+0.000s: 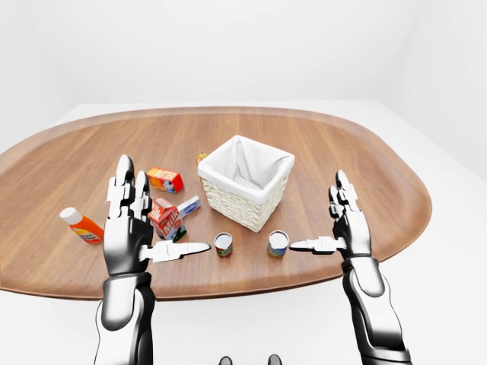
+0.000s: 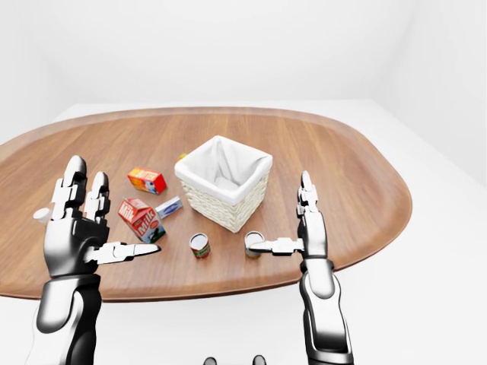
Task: Pick up the alphabet soup, and put it in the basket.
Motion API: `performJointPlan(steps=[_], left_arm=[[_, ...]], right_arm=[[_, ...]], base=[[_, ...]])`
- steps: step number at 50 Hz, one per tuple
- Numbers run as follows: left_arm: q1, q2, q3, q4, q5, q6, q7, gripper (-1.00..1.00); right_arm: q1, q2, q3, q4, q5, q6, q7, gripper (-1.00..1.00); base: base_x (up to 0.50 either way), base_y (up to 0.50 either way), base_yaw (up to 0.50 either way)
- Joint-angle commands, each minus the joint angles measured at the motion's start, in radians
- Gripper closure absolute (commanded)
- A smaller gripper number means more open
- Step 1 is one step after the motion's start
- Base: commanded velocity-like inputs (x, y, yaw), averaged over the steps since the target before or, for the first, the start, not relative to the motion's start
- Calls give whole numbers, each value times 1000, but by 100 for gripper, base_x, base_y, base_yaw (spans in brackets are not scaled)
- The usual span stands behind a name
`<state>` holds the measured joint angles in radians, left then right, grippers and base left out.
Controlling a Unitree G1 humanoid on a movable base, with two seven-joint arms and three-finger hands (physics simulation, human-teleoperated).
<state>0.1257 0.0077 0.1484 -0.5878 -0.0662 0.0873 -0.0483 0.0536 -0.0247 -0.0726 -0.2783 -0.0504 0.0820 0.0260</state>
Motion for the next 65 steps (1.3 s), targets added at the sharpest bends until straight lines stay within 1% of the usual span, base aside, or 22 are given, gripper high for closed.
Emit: performJointPlan(steps=[1,6,9,15,21,27,29,31,43,46,52,54,57,65], left_arm=[[-1,1,-1,3,3,0,-2,-100],[-3,1,3,2,0,0,-2,-100],[-3,1,0,5,3,0,-1,-100],[-4,1,1,12,1,0,-2,-100],[-4,1,-1,1,2,0,1,-100],[-4,1,0,14,1,0,-1,-100],[-4,2,0,14,1,0,-1,-100],[-4,2,1,9,0,0,-1,-100],[-2,2,-1,14,2,0,-3,-100],[-2,2,0,16,2,0,-3,-100],[-3,2,0,21,2,0,-4,-100],[-2,2,-1,20,3,0,-4,-100],[-3,2,-1,25,4,0,-4,-100],[-2,1,-4,27,6,0,-4,-100]], right_arm=[[-1,0,2,8,-2,-1,0,-100],[0,0,2,2,-1,3,2,-100],[0,0,3,9,-1,-4,3,-100],[1,0,4,9,-2,-4,2,-100],[1,1,3,1,-1,3,3,-100],[1,0,3,11,-1,-7,3,-100],[0,0,2,13,-1,-7,3,-100],[1,1,2,1,-1,3,2,-100],[3,1,3,0,-1,5,3,-100],[3,1,3,6,-2,0,4,-100],[2,1,4,8,-2,0,4,-100],[1,1,5,17,-5,-7,3,-100],[-1,0,5,20,-6,-9,3,-100],[0,0,6,19,-8,-8,2,-100]], base=[[21,0,0],[18,0,0],[14,0,0],[12,0,0],[9,0,0],[7,0,0],[7,0,0],[7,0,0],[7,0,0],[7,0,0],[7,0,0],[7,0,0],[7,0,0],[7,0,0]])
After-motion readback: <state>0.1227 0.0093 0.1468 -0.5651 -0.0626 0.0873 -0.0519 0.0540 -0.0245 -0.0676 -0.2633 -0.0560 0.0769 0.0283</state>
